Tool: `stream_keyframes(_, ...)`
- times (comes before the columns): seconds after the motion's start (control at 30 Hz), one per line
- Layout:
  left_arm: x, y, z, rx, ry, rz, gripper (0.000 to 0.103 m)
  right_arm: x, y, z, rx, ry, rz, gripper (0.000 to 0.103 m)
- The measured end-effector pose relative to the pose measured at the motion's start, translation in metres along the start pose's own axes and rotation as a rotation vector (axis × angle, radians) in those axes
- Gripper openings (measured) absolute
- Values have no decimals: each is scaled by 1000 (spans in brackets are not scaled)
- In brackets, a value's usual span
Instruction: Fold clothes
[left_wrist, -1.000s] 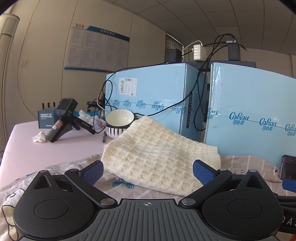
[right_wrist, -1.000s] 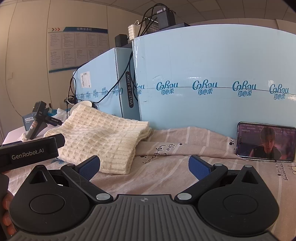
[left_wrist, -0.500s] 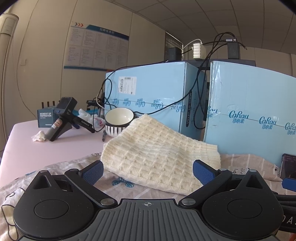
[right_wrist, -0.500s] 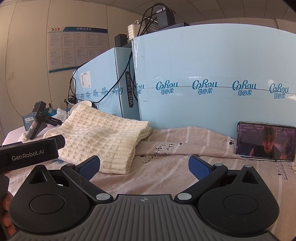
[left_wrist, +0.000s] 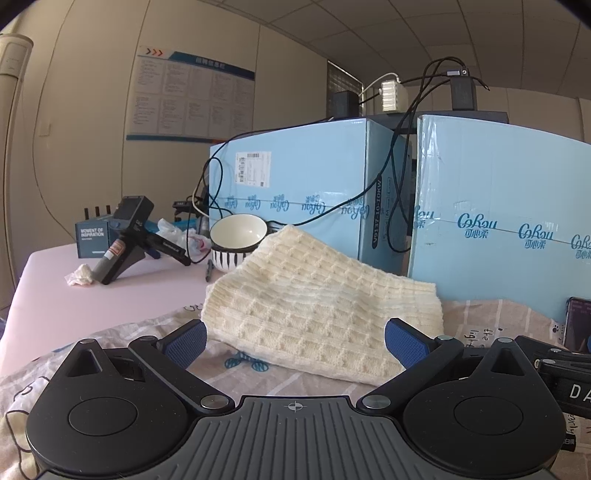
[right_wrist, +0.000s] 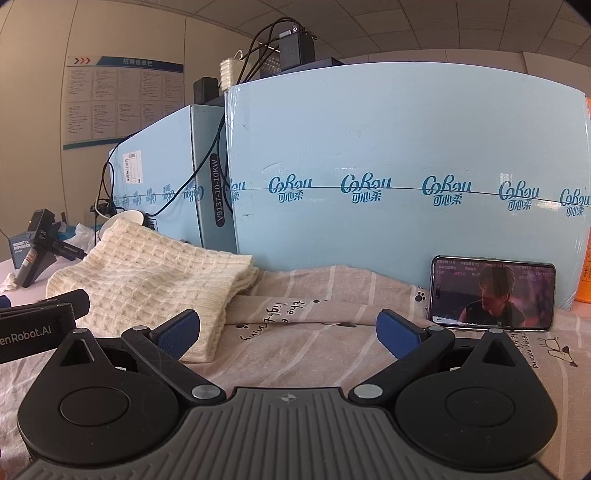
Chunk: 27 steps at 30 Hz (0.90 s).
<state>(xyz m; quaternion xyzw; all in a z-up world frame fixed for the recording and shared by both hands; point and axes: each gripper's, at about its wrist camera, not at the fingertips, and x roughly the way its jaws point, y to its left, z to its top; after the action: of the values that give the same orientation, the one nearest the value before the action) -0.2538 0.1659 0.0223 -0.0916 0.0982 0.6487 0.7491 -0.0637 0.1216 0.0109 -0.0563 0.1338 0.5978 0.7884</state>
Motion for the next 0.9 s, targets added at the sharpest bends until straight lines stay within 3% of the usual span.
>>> stream_keyframes(0.9, 2, -3, -1, 24, 25, -2, 103, 3, 2, -2, -5, 4, 28, 103)
